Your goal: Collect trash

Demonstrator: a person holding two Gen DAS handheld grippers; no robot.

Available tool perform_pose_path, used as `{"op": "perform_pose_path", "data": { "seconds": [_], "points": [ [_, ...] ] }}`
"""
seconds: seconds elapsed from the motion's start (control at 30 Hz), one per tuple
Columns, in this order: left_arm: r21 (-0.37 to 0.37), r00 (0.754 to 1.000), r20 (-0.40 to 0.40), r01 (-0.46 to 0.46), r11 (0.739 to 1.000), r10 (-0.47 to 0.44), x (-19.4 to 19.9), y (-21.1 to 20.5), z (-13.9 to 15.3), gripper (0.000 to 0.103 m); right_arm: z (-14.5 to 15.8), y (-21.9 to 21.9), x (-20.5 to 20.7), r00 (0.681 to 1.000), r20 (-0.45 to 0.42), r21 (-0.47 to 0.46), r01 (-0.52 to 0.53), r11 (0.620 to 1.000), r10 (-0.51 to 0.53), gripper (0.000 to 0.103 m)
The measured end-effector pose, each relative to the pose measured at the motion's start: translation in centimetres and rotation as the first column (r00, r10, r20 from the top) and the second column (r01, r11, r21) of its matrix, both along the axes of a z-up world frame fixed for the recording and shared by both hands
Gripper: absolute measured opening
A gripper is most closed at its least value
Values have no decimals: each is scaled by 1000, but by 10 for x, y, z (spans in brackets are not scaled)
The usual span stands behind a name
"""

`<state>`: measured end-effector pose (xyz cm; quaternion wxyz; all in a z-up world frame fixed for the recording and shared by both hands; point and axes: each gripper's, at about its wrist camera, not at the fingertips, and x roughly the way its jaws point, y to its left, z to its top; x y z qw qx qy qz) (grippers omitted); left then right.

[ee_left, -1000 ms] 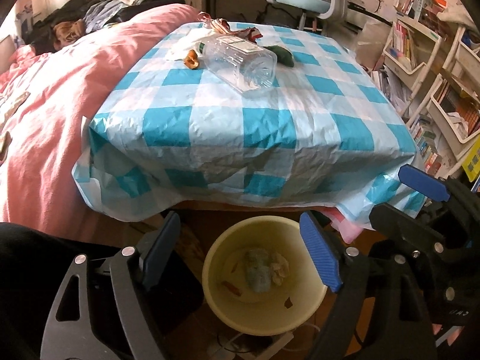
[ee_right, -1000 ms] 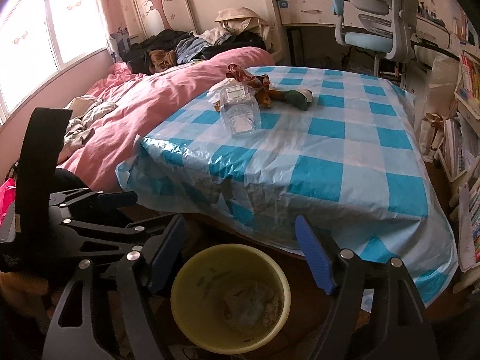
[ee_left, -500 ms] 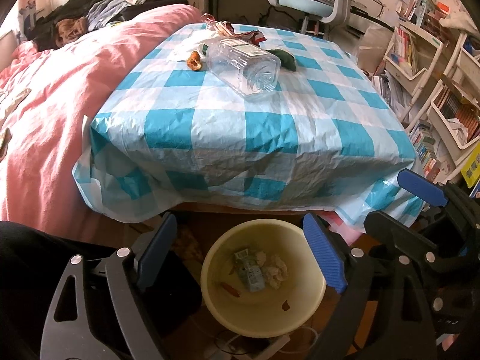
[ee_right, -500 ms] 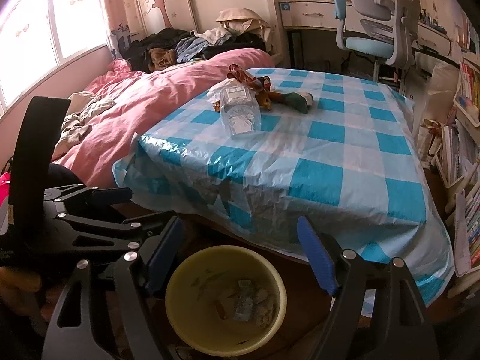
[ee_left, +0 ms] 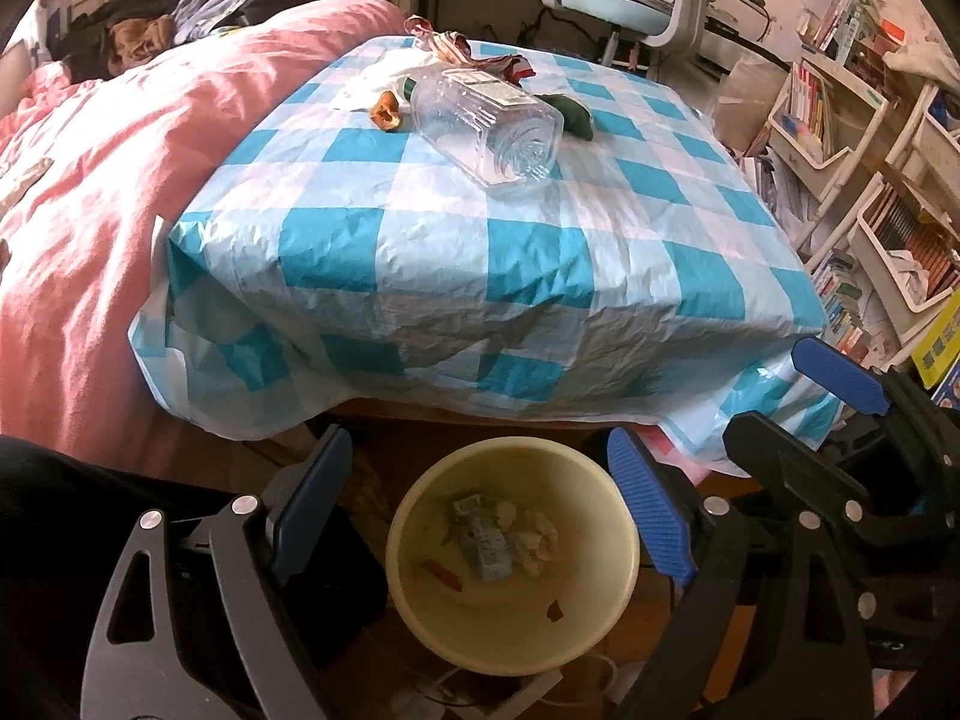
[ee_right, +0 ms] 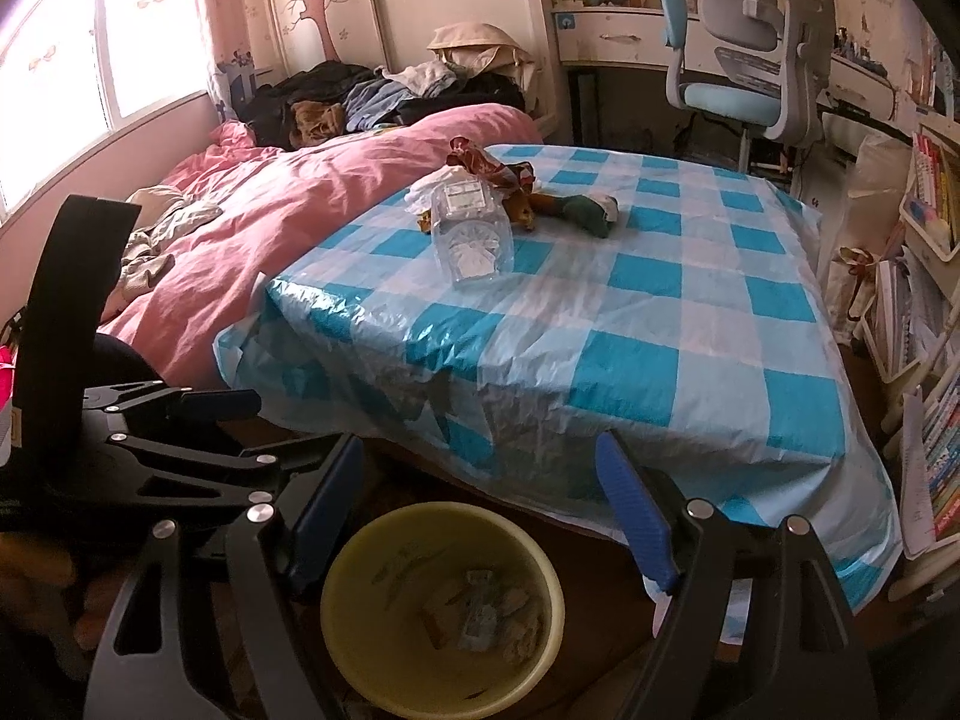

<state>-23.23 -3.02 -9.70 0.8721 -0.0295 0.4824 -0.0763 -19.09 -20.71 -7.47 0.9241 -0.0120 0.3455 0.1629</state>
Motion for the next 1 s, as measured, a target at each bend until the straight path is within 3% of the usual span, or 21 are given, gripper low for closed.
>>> {"op": "perform_pose_path", "data": {
  "seconds": [0.53,1.0],
  "points": [
    [-75,999,-38,-15,997,12,7,5,-4,84,7,1,3,998,58,-9,28,1000,-28,81],
    [-91,999,-52,-19,996,14,11,5,-5,84,7,-2,11,997,60,8,54,998,-55,83]
  ]
}}
